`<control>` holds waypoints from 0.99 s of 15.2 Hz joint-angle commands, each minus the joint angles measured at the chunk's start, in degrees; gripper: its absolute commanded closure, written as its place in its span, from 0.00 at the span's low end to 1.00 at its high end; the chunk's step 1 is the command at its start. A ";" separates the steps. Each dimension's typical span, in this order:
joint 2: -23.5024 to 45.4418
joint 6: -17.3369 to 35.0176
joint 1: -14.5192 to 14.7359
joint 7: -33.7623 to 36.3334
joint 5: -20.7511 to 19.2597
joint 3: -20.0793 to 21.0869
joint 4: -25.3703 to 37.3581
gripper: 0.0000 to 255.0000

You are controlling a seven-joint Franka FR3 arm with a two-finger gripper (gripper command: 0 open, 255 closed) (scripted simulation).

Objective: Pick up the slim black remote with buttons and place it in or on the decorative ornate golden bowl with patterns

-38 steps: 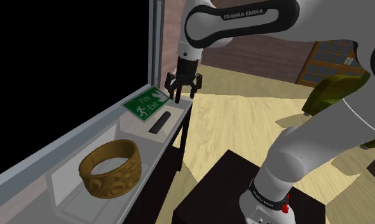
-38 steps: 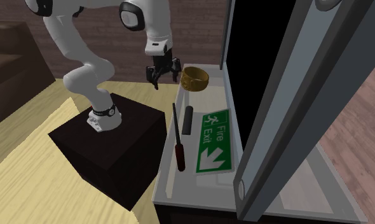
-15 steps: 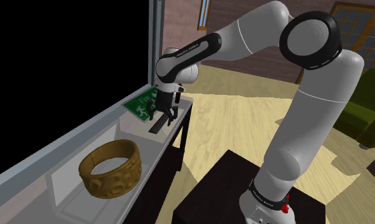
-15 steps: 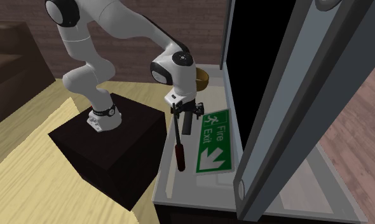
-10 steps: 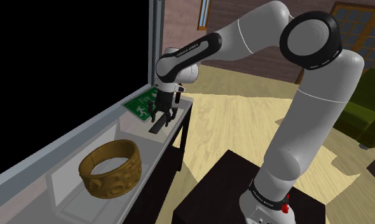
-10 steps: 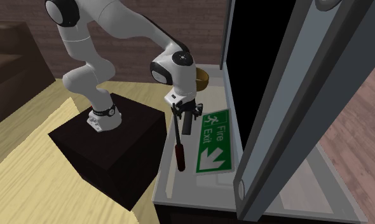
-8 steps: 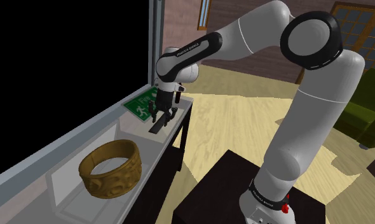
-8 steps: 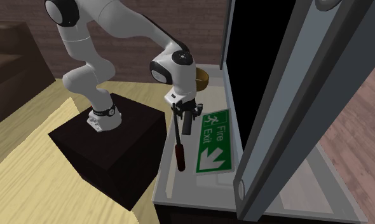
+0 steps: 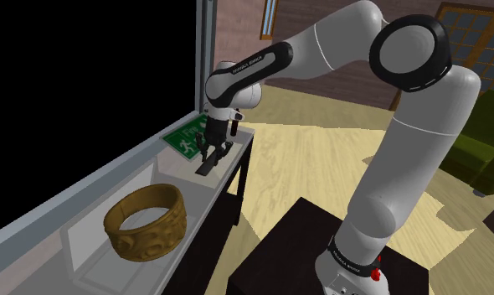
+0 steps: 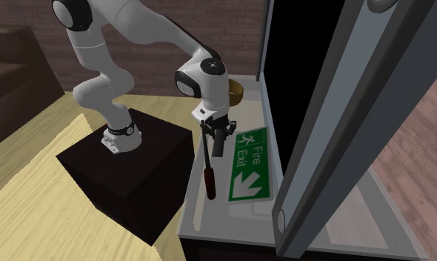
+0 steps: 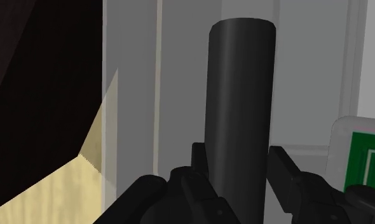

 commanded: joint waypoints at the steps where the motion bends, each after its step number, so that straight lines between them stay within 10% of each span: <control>1: -0.45 -1.06 -0.01 0.10 0.02 0.00 0.28 1.00; 15: -5.08 -11.41 -0.39 1.82 -0.32 -0.36 6.15 1.00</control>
